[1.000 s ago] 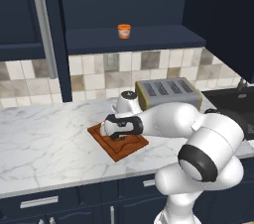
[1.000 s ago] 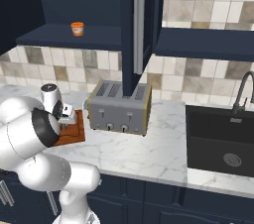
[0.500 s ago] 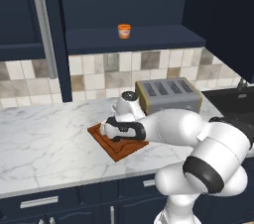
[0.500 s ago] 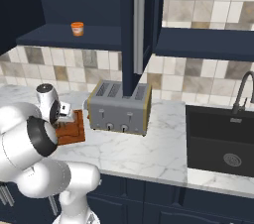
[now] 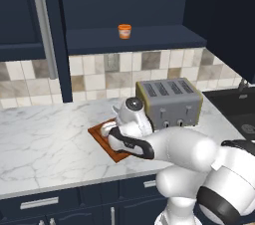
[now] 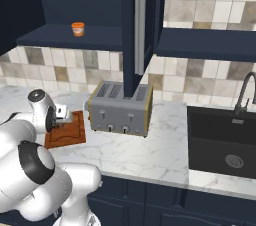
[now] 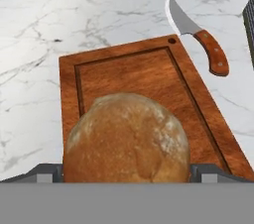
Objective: Pick the bread, place it on the cutting board, pick the jam, place it on the counter, and close the cabinet.
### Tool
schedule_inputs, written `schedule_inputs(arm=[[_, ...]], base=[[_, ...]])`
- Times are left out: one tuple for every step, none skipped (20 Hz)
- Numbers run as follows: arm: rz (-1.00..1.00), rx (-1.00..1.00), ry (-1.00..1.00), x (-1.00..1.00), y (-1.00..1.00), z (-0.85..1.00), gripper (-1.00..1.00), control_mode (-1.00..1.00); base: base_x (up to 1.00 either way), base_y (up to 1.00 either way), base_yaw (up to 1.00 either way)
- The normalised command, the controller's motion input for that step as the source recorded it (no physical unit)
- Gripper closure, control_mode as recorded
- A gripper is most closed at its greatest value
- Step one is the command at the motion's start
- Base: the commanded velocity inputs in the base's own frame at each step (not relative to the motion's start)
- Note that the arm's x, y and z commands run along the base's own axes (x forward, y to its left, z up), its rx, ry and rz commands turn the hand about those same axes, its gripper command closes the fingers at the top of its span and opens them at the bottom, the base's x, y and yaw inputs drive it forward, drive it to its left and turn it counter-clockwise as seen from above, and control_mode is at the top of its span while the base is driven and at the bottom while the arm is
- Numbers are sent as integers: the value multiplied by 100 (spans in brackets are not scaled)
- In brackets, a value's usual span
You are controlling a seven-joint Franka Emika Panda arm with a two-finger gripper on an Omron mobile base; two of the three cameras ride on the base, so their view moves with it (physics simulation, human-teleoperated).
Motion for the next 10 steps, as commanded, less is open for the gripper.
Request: schedule_inputs(arm=[[0, 2, 9, 15, 0, 21, -100, -100], [0, 1, 9, 16, 0, 20, -100, -100], [0, 1, 9, 15, 0, 19, -100, -100], [0, 1, 15, 10, 0, 21, -100, -100], [0, 1, 19, 7, 0, 17, -100, -100], [0, 0, 30, 5, 0, 10, -100, -100], [0, 0, 44, 6, 4, 0, -100, -100], [0, 0, 55, 14, 1, 0, -100, -100], [0, 0, 56, 23, 0, 0, -100, -100], [0, 0, 35, 33, 0, 0, -100, -100]], base=[[0, 0, 0], [0, 0, 0], [0, 0, 0], [0, 0, 0], [0, 0, 0], [0, 0, 0], [0, 0, 0], [0, 0, 0], [0, 0, 0], [0, 0, 0]])
